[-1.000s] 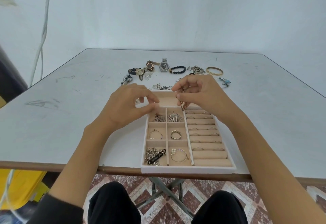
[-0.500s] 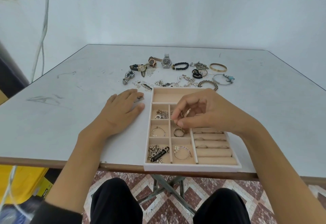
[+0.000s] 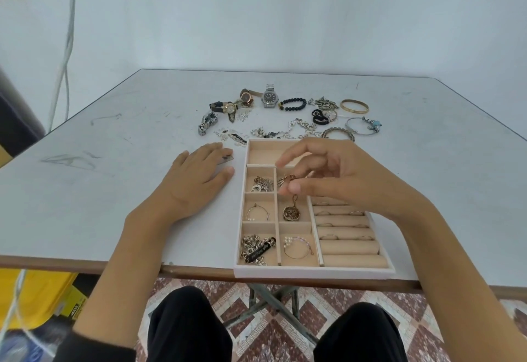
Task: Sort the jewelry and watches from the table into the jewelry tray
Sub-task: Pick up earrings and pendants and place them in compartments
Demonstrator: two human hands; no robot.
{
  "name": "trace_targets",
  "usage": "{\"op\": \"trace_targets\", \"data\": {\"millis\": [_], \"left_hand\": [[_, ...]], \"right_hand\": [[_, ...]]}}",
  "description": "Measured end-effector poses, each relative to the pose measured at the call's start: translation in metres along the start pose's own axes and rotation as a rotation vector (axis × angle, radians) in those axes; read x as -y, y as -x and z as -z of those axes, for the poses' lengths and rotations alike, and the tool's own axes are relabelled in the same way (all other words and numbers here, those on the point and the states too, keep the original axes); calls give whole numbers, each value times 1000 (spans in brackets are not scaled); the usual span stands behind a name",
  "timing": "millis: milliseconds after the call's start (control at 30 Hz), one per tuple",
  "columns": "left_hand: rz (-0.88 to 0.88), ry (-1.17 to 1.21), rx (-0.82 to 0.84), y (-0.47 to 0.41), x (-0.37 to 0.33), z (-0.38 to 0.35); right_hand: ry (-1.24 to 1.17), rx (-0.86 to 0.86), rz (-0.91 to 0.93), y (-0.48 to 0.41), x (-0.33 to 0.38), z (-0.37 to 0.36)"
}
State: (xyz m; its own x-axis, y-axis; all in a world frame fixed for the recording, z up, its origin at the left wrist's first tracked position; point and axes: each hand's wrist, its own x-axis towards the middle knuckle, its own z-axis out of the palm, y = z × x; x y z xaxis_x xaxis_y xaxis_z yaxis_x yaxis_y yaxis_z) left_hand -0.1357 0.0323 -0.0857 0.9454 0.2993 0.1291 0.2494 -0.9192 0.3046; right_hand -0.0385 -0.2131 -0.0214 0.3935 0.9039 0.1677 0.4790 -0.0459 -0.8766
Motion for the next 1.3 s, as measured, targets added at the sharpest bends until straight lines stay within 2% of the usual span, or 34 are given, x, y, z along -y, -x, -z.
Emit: {"op": "trace_targets", "data": {"millis": [167, 367, 633, 1300], "left_hand": [[5, 13, 6, 3, -3, 3], [5, 13, -1, 4, -5, 3], [9, 13, 14, 4, -6, 5], [5, -8, 7, 1, -4, 5]], "right_hand": [[89, 7, 5, -1, -2, 2], [171, 110, 15, -1, -4, 1], [245, 92, -39, -4, -9, -2], [301, 72, -11, -6, -13, -3]]}}
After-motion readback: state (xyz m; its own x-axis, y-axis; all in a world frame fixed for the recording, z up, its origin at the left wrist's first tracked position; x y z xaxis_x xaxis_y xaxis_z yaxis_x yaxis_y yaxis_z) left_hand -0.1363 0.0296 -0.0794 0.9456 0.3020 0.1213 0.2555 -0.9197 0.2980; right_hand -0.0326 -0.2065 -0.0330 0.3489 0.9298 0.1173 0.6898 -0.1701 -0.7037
